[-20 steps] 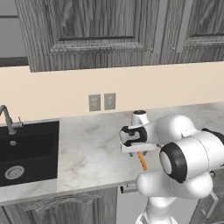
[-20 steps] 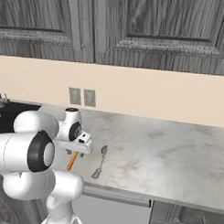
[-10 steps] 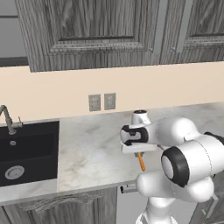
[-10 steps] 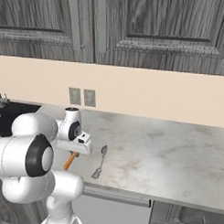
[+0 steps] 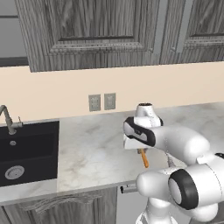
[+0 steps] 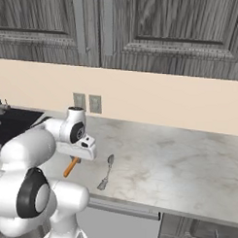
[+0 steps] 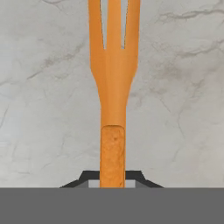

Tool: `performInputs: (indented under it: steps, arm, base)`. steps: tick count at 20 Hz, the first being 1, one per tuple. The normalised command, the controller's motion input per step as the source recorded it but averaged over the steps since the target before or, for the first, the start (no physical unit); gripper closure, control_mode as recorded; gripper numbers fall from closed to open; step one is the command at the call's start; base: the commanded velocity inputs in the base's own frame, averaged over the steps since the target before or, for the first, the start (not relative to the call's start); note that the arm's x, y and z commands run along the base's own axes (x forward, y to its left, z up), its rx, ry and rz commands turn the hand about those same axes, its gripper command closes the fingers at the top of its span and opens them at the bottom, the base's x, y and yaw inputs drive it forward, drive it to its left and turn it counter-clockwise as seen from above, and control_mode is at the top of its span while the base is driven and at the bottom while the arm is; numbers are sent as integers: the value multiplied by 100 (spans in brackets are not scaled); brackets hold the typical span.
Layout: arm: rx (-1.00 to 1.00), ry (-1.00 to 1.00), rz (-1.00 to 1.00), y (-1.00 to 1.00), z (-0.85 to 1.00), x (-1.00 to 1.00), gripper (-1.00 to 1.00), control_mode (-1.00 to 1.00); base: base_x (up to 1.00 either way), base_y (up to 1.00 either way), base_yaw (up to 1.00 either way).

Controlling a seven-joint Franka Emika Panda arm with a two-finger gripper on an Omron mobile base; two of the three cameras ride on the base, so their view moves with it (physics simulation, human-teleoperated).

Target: Take the fork and place it on the left side of the plate. Then take the spoon and place it on the right side of the plate. Make sure they're directly next to the plate.

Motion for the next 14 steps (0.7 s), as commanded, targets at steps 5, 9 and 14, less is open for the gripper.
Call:
performInputs:
  steps: [5,9,14]
  arm:
    - [0,0,0,0,48,-29,100,-100]
    - [1,1,0,-1,42,-24,100,-100]
    - [1,1,1,0,37,-17,100,-100]
  base:
    - [0,0,0]
    - [0,0,0]
    - [0,0,0]
